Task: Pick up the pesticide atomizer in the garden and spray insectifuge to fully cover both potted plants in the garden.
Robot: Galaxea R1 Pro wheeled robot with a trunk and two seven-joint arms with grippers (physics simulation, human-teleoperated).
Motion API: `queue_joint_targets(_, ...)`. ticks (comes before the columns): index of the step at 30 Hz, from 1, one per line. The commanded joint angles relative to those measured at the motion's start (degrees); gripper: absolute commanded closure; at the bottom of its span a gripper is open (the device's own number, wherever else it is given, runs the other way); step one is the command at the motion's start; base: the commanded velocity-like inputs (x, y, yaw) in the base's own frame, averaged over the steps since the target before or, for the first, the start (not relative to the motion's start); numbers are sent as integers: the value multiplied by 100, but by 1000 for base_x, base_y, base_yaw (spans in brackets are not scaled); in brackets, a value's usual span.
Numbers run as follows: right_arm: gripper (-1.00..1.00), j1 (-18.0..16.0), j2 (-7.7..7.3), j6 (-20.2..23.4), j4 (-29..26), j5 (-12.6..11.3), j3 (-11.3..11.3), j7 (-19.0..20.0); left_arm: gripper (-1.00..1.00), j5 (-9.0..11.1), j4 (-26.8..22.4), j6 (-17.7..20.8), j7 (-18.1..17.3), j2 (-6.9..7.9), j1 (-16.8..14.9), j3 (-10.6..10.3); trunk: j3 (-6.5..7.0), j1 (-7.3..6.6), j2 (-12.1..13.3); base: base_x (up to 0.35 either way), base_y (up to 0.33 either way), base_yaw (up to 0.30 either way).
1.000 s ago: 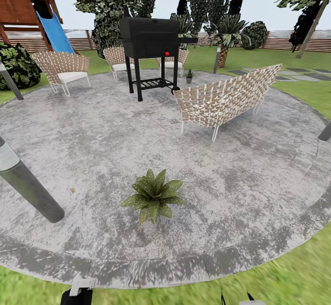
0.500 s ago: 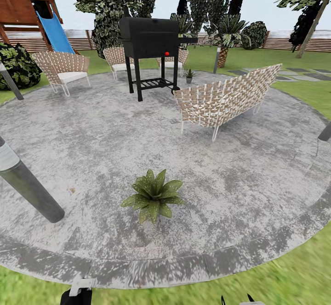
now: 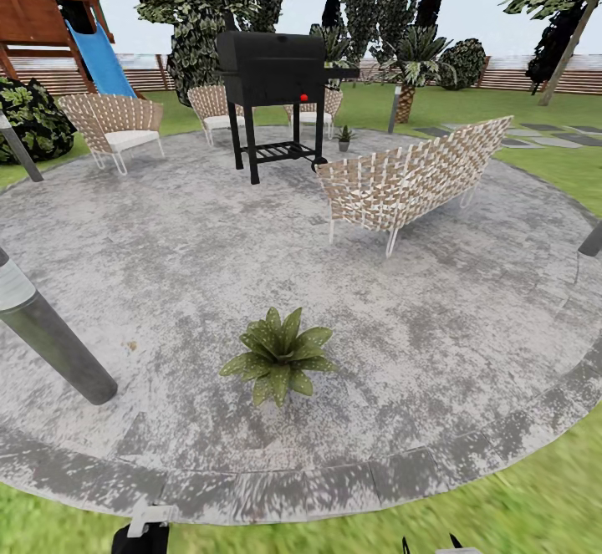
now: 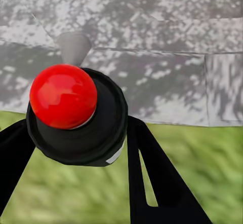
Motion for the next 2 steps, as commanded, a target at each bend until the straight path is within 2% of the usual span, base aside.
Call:
queue_joint_targets(1,-100,-3,0,-13,5,61,-35,-29,100,-13,6,-12,-42,2,-3,49,-4,-1,-2,0,0,0)
queue_joint_targets(2,-100,-3,0,-13,5,62,-35,-29,100,-12,6,-11,-42,3,-3,49,-4,-1,-2,0,0,0)
